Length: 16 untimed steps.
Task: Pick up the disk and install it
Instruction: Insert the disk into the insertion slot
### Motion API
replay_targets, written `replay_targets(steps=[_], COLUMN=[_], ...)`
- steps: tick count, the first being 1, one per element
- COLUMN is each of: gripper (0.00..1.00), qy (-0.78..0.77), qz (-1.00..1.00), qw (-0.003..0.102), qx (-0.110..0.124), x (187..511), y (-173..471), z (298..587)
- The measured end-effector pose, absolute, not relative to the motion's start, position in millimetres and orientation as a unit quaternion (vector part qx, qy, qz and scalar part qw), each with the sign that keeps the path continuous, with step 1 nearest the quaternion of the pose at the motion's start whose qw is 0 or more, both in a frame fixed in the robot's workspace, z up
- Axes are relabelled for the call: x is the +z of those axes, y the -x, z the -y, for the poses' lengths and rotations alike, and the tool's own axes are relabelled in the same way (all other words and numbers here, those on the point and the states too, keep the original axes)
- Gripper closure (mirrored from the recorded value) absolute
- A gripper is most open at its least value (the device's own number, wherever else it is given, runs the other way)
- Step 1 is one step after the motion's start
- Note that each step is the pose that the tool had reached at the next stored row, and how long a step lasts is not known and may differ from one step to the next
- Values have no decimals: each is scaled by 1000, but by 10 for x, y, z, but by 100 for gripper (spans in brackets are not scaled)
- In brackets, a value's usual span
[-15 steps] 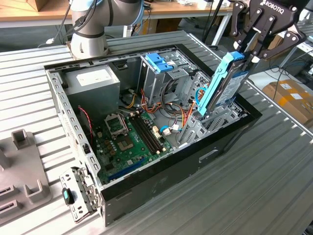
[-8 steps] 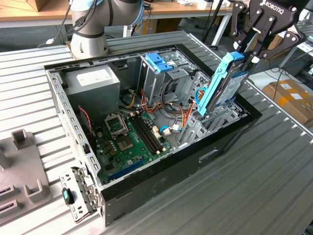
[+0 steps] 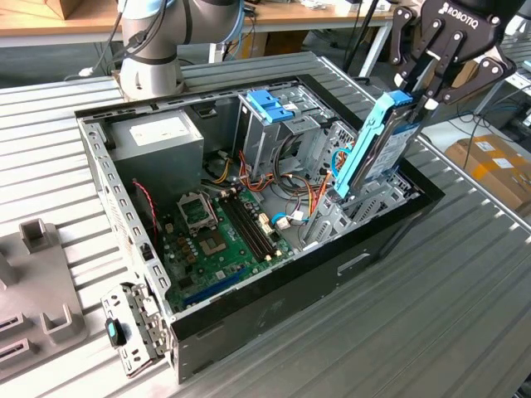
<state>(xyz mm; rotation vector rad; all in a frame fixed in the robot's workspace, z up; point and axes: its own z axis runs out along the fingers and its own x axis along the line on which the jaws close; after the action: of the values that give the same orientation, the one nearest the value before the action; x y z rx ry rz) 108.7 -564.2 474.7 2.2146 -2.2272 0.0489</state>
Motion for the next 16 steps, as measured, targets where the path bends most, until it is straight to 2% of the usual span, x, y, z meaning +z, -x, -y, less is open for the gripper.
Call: replay_targets(steps=[16], gripper=[65], qy=[-705], qz=[709], qw=[0], qx=[16], x=[4633], y=[-1087], z=[5615])
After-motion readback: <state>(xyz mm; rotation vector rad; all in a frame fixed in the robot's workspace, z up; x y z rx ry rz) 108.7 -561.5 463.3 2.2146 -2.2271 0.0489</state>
